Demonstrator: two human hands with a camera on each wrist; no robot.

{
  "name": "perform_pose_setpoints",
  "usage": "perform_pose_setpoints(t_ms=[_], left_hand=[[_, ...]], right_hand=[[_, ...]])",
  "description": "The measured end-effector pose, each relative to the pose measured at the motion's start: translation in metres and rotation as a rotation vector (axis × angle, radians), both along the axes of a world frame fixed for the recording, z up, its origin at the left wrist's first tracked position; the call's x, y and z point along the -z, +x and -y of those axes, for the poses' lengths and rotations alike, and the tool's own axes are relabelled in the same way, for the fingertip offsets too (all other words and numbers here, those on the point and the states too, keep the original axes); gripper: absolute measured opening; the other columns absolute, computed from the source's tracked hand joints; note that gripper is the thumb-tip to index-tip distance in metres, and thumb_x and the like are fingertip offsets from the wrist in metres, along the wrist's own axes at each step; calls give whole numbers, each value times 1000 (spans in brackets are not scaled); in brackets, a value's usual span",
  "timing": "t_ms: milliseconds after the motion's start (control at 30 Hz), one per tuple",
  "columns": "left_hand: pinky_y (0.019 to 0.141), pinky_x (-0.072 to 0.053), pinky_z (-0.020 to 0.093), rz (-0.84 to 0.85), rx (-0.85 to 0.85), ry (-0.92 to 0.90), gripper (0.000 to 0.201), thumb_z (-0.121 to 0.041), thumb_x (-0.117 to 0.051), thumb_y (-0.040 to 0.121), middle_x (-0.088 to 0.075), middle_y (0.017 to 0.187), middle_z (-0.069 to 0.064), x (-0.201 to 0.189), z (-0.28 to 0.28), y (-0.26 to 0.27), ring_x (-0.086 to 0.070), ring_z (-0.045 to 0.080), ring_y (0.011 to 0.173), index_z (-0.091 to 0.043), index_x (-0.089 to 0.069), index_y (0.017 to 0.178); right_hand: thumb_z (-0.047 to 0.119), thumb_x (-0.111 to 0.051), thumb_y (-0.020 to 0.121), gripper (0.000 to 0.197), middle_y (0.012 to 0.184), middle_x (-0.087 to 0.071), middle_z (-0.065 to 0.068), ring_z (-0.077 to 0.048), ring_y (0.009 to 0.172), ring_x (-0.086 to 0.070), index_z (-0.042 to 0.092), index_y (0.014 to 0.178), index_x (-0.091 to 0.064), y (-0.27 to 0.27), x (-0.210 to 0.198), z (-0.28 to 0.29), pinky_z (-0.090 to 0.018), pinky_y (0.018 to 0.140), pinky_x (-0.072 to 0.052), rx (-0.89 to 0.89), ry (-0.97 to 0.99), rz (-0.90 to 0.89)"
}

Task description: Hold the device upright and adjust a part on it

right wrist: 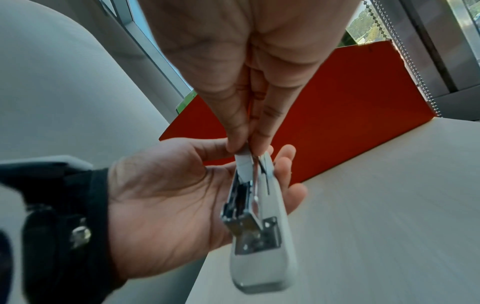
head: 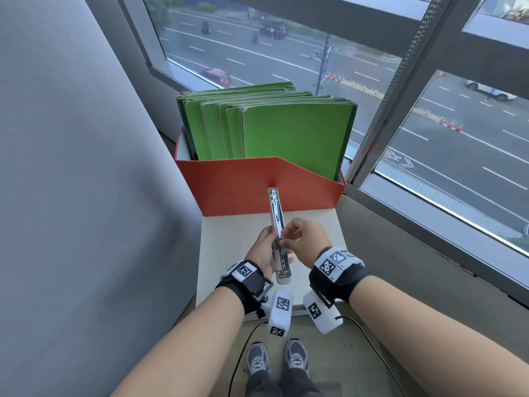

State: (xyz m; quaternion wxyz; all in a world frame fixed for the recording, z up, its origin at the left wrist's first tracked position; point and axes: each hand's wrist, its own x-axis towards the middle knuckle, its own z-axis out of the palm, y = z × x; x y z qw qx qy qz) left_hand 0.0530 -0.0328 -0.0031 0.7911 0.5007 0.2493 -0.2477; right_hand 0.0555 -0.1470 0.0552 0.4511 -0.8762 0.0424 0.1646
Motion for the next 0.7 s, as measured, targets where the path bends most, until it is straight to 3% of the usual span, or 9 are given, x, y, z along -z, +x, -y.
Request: perform_pose_setpoints(t_ms=[100, 167, 233, 300, 400, 500, 600, 700], left_hand=[[64, -55, 39, 2, -13, 18, 17, -35, -42, 97, -63, 83, 7, -1, -1, 2, -62, 17, 55, -23, -55, 98], [57, -53, 33, -5, -10, 28, 18, -36, -42, 97, -62, 91, 13, 0, -1, 3, -59, 21, 60, -23, -53, 104], [51, -51, 28, -9, -5, 25, 21, -36, -41, 97, -61, 89, 13, -1, -1, 3, -57, 22, 61, -22, -51, 109], [46, -49, 24, 1, -16, 23, 22, -34, -41, 98, -57, 79, 10, -2, -1, 3, -54, 21, 59, -20, -50, 112], [42, -45, 22, 18, -21, 28, 22, -32, -40, 99, -59, 65, 3, -1, -2, 3, -57, 17, 50, -18, -49, 112], [42, -45, 22, 31, -16, 20, 21, -31, -40, 99, -64, 55, -2, 0, -1, 2, -59, 14, 44, -17, -49, 111], [42, -43, 22, 36, -22, 25, 23, -32, -39, 99, -64, 59, 0, 0, 1, 1, -59, 14, 44, -17, -50, 112], [45, -44, 23, 40, -10, 34, 23, -34, -39, 99, -64, 78, 7, -1, 1, 2, -60, 16, 46, -19, -51, 112]], right_hand=[[-1, -66, 80, 14, 87, -69, -15, -23, 73, -63, 10, 86, -64, -3, 2, 1, -16, 55, -49, -40, -21, 22], [-1, -67, 78, 17, 91, -72, -16, -28, 83, -68, 16, 81, -63, -5, 5, 2, -29, 69, -57, -64, -34, 33], [0, -68, 77, 29, 87, -71, -13, -30, 84, -68, 25, 71, -57, -7, 8, 4, -40, 80, -58, -77, -35, 36], [0, -70, 76, 31, 82, -64, -3, -29, 83, -67, 26, 69, -56, -11, 8, 6, -41, 83, -57, -104, -51, 49], [0, -72, 76, 13, 86, -58, 0, -28, 85, -65, 12, 81, -68, -17, 12, 8, -36, 85, -55, -161, -49, 78], [4, -73, 78, 11, 90, -59, -3, -23, 81, -61, 5, 89, -72, -20, 15, 11, -30, 84, -54, -188, -72, 101], [7, -71, 81, 16, 91, -58, -3, -22, 85, -63, 5, 96, -75, -21, 17, 13, -28, 86, -52, -226, -99, 138], [10, -68, 84, 18, 89, -56, -2, -20, 105, -62, 7, 99, -76, -22, 22, 16, -24, 89, -48, -286, -104, 180]])
